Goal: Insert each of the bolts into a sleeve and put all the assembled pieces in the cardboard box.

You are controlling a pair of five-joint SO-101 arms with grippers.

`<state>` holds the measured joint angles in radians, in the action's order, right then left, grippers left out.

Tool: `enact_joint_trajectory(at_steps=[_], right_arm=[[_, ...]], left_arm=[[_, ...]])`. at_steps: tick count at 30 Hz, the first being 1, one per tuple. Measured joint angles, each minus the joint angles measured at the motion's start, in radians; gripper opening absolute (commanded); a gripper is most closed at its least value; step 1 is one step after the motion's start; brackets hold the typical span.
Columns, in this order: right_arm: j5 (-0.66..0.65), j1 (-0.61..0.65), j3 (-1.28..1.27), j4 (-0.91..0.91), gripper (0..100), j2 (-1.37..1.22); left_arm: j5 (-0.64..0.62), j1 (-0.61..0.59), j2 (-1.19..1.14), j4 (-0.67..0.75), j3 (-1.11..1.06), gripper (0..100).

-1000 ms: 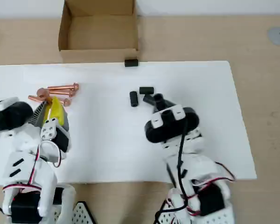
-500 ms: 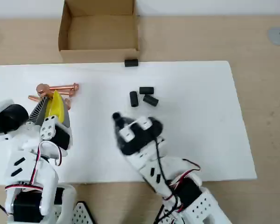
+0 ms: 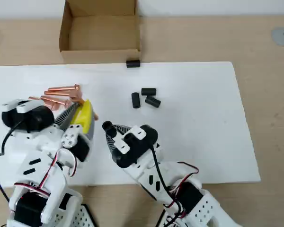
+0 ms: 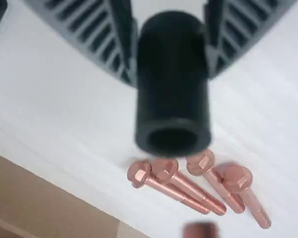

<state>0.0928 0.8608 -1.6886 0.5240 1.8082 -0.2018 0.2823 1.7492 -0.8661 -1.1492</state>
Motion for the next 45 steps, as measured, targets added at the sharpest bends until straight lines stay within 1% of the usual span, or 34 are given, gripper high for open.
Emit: enact_joint_trajectory(at_steps=[8,14,18,27,33,37,40,45], right_arm=[[0.000,0.000,0.000,0.000,1.1,0.000],[0.000,0.000,0.000,0.000,1.1,0.000],[0.000,0.000,0.000,0.000,1.1,0.000],[0.000,0.000,0.000,0.000,1.1,0.000],[0.000,0.000,-0.002,0.002,1.1,0.000],[0.000,0.000,-0.002,0.002,1.1,0.000],[0.000,0.003,-0.002,-0.011,1.1,0.000],[0.000,0.005,-0.002,-0.058,1.1,0.000]], left_arm=[[0.000,0.021,0.000,-0.003,0.000,1],[0.000,0.098,0.000,-0.026,0.000,1],[-0.002,0.129,0.000,-0.029,0.000,1],[-0.006,0.129,0.000,-0.031,-0.006,1],[0.028,0.129,0.006,-0.023,-0.057,1],[0.031,0.124,0.008,0.032,-0.091,1],[0.032,0.086,-0.002,0.068,-0.107,1],[0.072,0.066,0.002,0.078,-0.110,1]])
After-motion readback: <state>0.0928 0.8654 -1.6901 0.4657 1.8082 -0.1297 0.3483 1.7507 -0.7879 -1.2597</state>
